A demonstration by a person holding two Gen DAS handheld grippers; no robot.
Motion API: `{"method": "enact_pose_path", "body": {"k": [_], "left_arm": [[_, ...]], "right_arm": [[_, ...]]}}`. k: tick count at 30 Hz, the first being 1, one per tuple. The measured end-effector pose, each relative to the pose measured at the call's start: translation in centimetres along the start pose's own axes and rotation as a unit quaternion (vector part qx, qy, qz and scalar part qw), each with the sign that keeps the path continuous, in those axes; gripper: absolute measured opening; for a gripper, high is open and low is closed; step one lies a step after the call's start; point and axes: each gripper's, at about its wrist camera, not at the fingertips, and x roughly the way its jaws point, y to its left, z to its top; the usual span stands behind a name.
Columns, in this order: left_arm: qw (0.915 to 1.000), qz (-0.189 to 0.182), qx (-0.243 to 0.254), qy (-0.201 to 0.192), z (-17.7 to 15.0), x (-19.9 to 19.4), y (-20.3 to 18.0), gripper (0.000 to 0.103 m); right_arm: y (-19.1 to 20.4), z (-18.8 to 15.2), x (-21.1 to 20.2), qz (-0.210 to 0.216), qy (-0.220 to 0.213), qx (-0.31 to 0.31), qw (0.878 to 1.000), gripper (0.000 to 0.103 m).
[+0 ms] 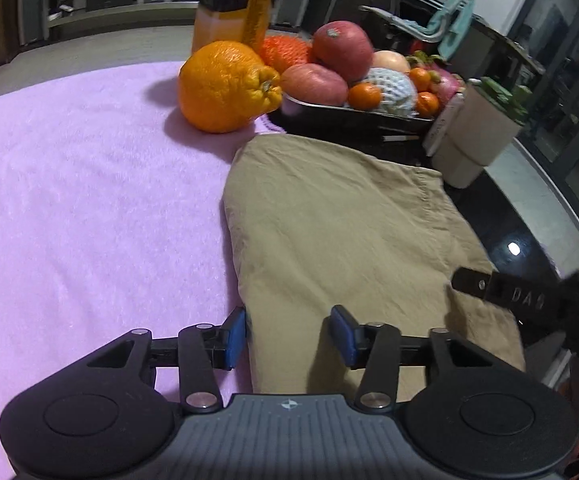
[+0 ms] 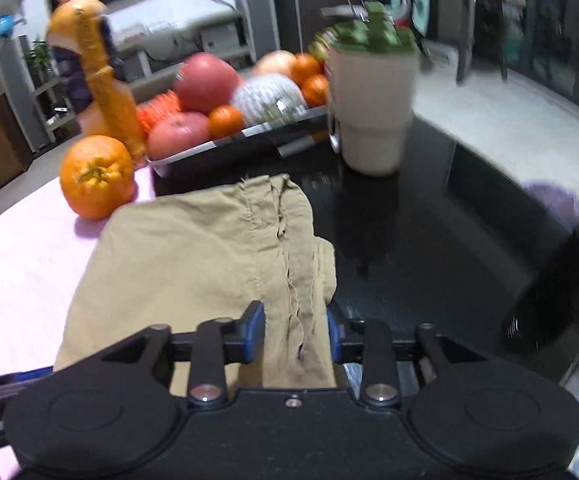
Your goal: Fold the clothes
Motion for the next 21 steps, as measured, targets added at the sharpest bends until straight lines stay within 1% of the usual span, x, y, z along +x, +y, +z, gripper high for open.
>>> {"method": "enact_pose_path", "body": {"k": [1,2,3,4,6,7,8,9,10,12,14,15,16,18,19,21], "left_arm": [[1.0000,-0.005,0.007,-0.005,-0.2,-1.1,0.1,0.045],[0.9998,-0.010,0.010,-0.016,-0.6,-2.7,0.2,0.044],[0.9994,-0.017,0.013,-0.028,-0.9,-3.9,0.3,0.042],[0.9988,-0.024,0.017,-0.039,-1.2,-5.2,0.4,0.038],[0.9973,-0.038,0.036,-0.052,-2.0,-6.8,-0.1,0.036],[0.9962,-0.044,0.051,-0.055,-2.4,-7.4,-0.6,0.033],[0.9950,-0.050,0.066,-0.057,-2.8,-7.8,-1.1,0.032],[0.9938,-0.051,0.083,-0.055,-3.1,-7.7,-1.8,0.031],[0.9932,-0.047,0.095,-0.048,-3.3,-7.4,-2.4,0.031],[0.9945,-0.024,0.100,-0.018,-3.8,-5.5,-3.1,0.029],[0.9954,0.005,0.094,0.021,-4.3,-3.2,-3.3,0.026],[0.9956,0.015,0.087,0.030,-4.4,-2.6,-3.2,0.027],[0.9957,0.024,0.081,0.039,-4.5,-2.0,-3.1,0.033],[0.9952,0.041,0.070,0.055,-4.6,-0.9,-2.8,0.033],[0.9955,0.042,0.070,0.049,-4.4,-2.1,-3.0,0.031],[0.9959,0.043,0.070,0.038,-4.0,-4.3,-3.2,0.027]], "right_arm": [[-0.5,-0.2,-1.0,0.012,-0.007,0.013,1.000,0.049],[-1.0,-0.4,-2.2,0.024,-0.016,0.026,0.999,0.054],[-1.5,-0.6,-3.4,0.036,-0.026,0.038,0.998,0.060],[-1.8,-1.0,-4.8,0.051,-0.036,0.051,0.997,0.062],[-2.2,-1.8,-6.8,0.087,-0.045,0.071,0.993,0.062],[-2.4,-2.3,-7.5,0.105,-0.048,0.077,0.990,0.057],[-2.2,-2.6,-7.6,0.114,-0.041,0.072,0.990,0.048],[-1.9,-2.8,-7.5,0.120,-0.031,0.065,0.990,0.017],[-1.7,-3.1,-6.8,0.113,-0.008,0.057,0.992,0.003],[-1.2,-3.8,-5.1,0.091,0.044,0.042,0.994,0.003],[-1.0,-4.3,-3.6,0.052,0.074,0.021,0.996,0.003],[-0.8,-4.6,-2.9,0.031,0.088,0.010,0.996,0.002],[-0.7,-4.9,-2.2,0.010,0.102,-0.001,0.995,0.002],[-0.2,-5.1,-1.8,0.000,0.100,-0.019,0.995,0.002],[0.1,-5.2,-1.9,-0.004,0.094,-0.030,0.995,0.002],[0.4,-5.0,-2.5,-0.005,0.089,-0.027,0.996,0.006]]}}
